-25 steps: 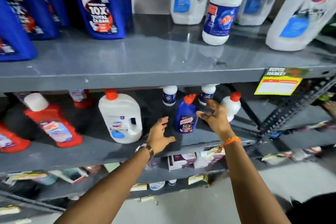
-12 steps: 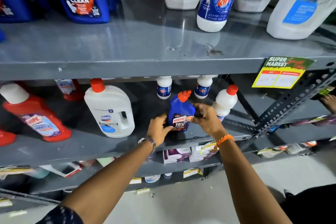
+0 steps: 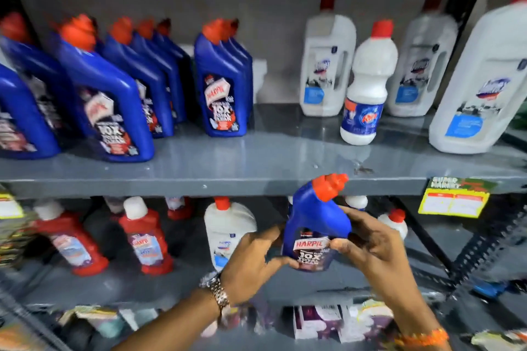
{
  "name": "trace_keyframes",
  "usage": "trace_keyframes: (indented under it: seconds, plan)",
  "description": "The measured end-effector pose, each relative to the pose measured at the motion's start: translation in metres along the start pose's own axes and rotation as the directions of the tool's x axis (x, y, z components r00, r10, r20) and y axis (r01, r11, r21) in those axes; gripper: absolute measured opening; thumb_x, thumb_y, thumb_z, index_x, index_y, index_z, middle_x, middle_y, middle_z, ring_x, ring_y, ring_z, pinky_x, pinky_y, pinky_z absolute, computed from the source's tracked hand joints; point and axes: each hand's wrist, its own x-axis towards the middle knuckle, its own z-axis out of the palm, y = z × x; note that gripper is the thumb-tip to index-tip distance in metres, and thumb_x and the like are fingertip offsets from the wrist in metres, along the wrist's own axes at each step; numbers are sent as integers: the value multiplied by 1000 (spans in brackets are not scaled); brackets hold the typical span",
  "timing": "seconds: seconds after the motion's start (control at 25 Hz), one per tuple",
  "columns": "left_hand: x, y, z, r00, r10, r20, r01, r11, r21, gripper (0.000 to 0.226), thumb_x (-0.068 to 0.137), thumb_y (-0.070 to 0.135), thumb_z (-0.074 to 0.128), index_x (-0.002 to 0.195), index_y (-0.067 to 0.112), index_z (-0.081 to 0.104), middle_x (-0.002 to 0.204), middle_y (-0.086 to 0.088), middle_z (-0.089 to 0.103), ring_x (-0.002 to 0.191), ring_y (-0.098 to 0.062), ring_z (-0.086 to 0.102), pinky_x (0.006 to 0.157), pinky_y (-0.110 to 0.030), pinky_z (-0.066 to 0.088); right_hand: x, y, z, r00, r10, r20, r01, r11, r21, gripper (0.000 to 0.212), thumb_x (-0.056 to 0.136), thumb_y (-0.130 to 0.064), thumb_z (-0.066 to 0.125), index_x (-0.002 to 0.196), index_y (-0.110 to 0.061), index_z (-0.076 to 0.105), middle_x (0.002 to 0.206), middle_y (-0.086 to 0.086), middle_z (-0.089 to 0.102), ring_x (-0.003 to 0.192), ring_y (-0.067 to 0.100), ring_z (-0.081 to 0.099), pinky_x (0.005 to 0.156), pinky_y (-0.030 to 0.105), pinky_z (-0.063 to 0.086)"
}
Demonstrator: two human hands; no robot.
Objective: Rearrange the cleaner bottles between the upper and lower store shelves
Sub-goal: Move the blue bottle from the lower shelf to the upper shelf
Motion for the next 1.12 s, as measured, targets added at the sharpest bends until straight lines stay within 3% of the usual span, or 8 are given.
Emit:
trace_keyframes:
  seconds: [0.12, 0.24, 0.36, 0.52, 0.64, 0.72, 0.88, 1.12]
  plan:
    - [-3, 44, -59, 990, 80, -117, -76, 996, 42, 38, 84, 40, 77, 116, 21, 71, 105, 43, 66, 104, 24, 57, 86, -5, 43, 20, -60, 24, 988, -153, 9, 152, 986, 65, 44, 64, -21, 89, 106, -23, 77, 106, -11, 79, 97, 3, 74, 84, 17, 57]
    - [1, 75, -112, 976, 123, -178, -120, 992, 26, 45, 88, 33, 77, 129, 21, 65, 119, 17, 76, 111, 3, 70, 97, -23, 54, 49, -107, 48, 965, -259, 36, 251, 955, 156, 39, 65, -16, 77, 104, -25, 77, 103, -11, 80, 95, 3, 74, 80, 16, 57]
    - [14, 81, -161, 973, 119, -198, -109, 992, 62, 47, 88, 37, 76, 130, 24, 62, 117, 9, 79, 108, -8, 75, 97, -39, 59, 90, -132, 77, 941, -328, 86, 311, 936, 166, 41, 67, -18, 77, 107, -24, 73, 101, -8, 80, 94, 7, 74, 79, 20, 59]
    - [40, 60, -200, 977, 47, -207, -9, 983, 182, 53, 86, 37, 77, 133, 26, 55, 116, 2, 79, 98, -12, 75, 85, -29, 62, 145, -122, 117, 943, -303, 134, 275, 942, 195, 40, 71, -13, 78, 111, -16, 73, 99, 0, 81, 90, 12, 74, 77, 22, 59]
    - [57, 40, -215, 974, -29, -223, 71, 980, 184, 61, 81, 42, 76, 136, 33, 51, 116, -6, 78, 106, -27, 74, 93, -48, 60, 172, -112, 136, 951, -260, 168, 228, 955, 190, 37, 81, -1, 75, 118, -5, 71, 104, 12, 79, 93, 18, 74, 78, 25, 60]
    - [67, 28, -220, 979, -63, -196, 97, 981, 169, 61, 84, 30, 78, 138, 28, 49, 122, -5, 76, 110, -23, 74, 98, -50, 58, 185, -108, 143, 955, -236, 178, 204, 962, 182, 35, 83, 2, 74, 117, -3, 70, 102, 11, 80, 92, 17, 74, 76, 24, 60]
    - [78, 22, -223, 981, -127, -150, 144, 983, 111, 63, 88, 13, 77, 143, 18, 47, 137, -4, 68, 125, -18, 67, 107, -46, 55, 198, -106, 148, 963, -196, 183, 171, 975, 145, 29, 83, -1, 75, 110, -10, 72, 90, 0, 81, 86, 12, 76, 72, 23, 61]
    - [81, 19, -217, 975, -186, -118, 195, 978, 72, 64, 91, 11, 74, 147, 14, 44, 142, -7, 64, 131, -21, 62, 111, -44, 52, 201, -97, 147, 971, -146, 187, 121, 983, 139, 28, 83, -7, 76, 109, -16, 71, 96, 5, 81, 91, 17, 77, 72, 25, 62]
